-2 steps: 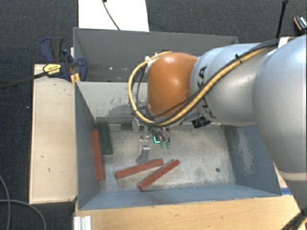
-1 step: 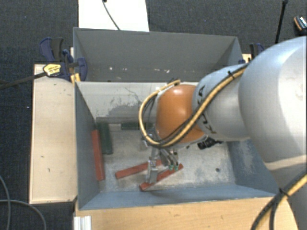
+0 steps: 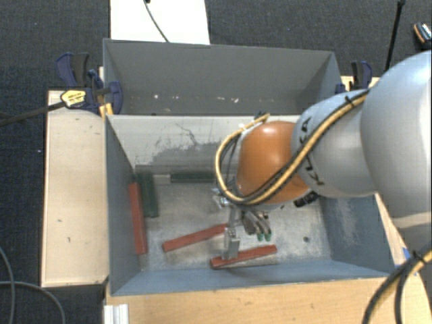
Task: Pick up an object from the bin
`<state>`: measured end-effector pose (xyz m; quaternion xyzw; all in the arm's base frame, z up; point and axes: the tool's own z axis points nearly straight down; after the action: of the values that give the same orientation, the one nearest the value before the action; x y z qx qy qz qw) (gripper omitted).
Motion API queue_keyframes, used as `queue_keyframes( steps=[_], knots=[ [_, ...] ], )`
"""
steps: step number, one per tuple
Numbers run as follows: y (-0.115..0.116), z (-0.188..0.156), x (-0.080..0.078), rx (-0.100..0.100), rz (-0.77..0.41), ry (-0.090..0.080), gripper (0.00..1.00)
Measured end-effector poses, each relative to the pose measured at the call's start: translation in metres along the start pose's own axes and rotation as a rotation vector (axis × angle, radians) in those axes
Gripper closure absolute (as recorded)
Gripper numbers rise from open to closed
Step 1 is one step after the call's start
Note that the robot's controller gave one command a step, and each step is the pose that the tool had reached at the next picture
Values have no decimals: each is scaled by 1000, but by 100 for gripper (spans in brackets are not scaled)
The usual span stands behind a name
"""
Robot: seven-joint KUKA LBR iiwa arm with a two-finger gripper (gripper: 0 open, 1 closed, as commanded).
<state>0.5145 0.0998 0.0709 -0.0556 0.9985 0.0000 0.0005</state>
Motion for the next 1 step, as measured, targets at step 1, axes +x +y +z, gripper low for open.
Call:
queue_keyframes(
  steps=[1],
  knots=[
    [1, 0, 0, -1, 4, 1, 100]
  ],
)
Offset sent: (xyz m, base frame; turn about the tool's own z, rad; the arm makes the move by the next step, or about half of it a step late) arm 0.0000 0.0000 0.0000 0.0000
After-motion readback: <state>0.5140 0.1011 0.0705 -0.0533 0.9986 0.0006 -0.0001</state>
